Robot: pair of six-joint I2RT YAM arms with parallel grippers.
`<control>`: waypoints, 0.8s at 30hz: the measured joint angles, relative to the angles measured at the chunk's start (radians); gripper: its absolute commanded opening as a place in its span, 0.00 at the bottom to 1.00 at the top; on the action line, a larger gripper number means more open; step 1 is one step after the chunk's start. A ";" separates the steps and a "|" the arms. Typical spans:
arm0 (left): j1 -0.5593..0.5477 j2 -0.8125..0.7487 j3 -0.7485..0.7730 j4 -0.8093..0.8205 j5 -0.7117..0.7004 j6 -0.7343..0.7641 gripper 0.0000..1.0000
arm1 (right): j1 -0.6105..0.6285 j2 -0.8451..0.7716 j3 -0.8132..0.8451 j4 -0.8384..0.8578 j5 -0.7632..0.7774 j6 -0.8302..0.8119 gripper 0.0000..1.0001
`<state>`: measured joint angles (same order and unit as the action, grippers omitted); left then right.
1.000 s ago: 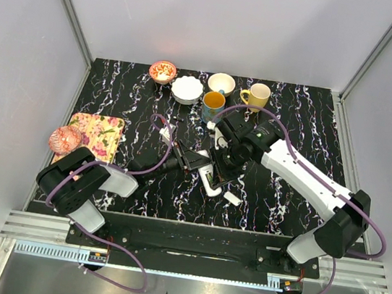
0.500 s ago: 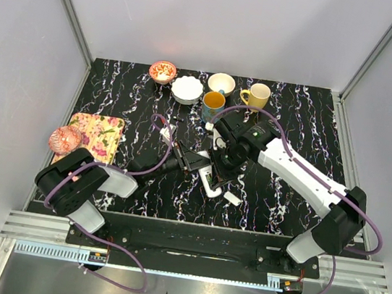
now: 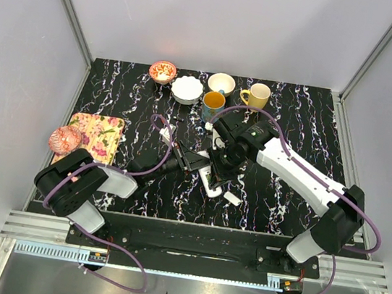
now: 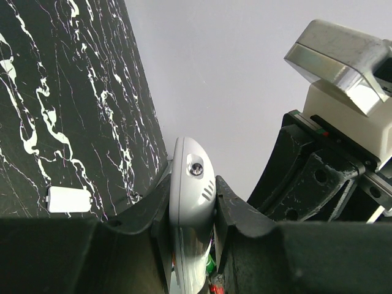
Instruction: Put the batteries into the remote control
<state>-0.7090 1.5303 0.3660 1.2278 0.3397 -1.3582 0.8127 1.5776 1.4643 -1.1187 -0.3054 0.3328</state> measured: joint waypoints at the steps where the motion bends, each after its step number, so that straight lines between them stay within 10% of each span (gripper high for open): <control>1: 0.000 0.000 0.000 0.000 -0.002 0.000 0.00 | 0.000 0.000 0.000 0.001 0.001 0.005 0.00; 24: -0.011 -0.005 -0.010 -0.031 -0.045 0.012 0.00 | 0.001 0.010 -0.027 0.036 0.008 0.063 0.00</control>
<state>-0.7204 1.5257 0.3565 1.1973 0.2947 -1.3464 0.8135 1.5879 1.4372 -1.0824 -0.2974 0.3958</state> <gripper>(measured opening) 0.293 0.025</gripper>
